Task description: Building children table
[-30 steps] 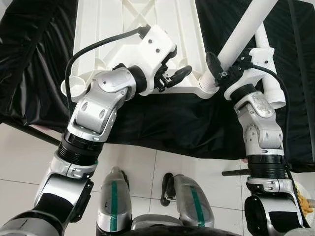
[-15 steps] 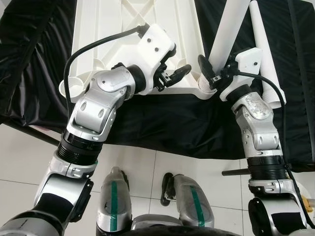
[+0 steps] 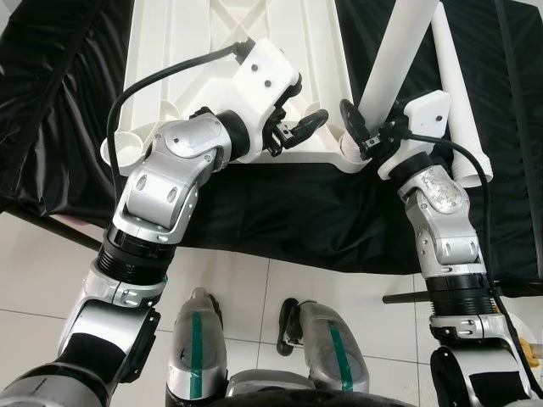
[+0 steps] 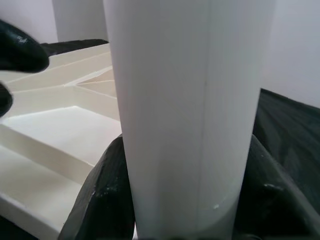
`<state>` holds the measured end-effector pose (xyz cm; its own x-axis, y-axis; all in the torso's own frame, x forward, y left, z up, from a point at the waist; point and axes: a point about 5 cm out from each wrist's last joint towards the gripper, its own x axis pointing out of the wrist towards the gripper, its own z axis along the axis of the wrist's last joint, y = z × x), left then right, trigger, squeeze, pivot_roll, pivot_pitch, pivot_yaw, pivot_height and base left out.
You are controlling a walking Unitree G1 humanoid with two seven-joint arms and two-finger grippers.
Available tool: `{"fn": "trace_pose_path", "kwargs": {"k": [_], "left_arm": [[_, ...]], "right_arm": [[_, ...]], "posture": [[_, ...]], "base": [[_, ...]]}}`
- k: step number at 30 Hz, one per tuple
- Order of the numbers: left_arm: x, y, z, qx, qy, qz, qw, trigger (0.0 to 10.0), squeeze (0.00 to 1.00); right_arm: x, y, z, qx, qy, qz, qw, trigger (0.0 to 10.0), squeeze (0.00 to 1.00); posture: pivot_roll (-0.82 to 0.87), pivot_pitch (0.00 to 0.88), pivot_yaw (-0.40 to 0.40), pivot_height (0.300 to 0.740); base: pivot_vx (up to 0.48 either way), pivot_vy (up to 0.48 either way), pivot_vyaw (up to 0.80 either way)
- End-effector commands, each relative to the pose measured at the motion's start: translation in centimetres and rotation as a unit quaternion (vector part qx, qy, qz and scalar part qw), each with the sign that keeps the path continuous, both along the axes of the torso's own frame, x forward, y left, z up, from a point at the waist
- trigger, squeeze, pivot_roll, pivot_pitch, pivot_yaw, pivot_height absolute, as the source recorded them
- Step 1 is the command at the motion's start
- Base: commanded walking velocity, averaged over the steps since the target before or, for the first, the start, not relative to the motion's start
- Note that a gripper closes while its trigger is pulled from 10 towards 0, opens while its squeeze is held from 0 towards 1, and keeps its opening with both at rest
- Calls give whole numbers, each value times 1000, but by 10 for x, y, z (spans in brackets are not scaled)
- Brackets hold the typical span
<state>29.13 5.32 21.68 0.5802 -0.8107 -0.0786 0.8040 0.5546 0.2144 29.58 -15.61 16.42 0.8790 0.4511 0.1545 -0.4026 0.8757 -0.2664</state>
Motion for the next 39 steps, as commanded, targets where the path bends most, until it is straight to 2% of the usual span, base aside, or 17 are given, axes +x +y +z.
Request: {"fn": "trace_pose_path", "kwargs": {"k": [1,11,16,22,34,39], "left_arm": [[1,1,5,-2,-10,17,1000,10000,0],[0,2,6,0,-10,17,1000,10000,0],[0,2,6,1,-10,17,1000,10000,0],[-1,3,6,2,-10,17,1000,10000,0],[-2,3,7,3,-10,18,1000,10000,0],[-2,3,7,3,-10,18,1000,10000,0]], "right_arm": [[-4,-3,-23,-16,49,-5,999,10000,0],[-6,-4,-29,-14,62,-1,998,10000,0],[-2,-11,-35,50,102,-33,993,10000,0],[-1,-20,-44,83,139,-65,985,10000,0],[0,-26,-55,95,170,-90,977,10000,0],[-1,-25,-56,87,171,-91,977,10000,0]], "posture": [[88,102,-33,740],[90,107,-30,740],[92,110,-28,740],[95,114,-28,740],[99,115,-28,740],[99,114,-30,740]], "base": [[0,0,0],[0,0,0],[0,0,0],[0,0,0],[0,0,0],[0,0,0]]}}
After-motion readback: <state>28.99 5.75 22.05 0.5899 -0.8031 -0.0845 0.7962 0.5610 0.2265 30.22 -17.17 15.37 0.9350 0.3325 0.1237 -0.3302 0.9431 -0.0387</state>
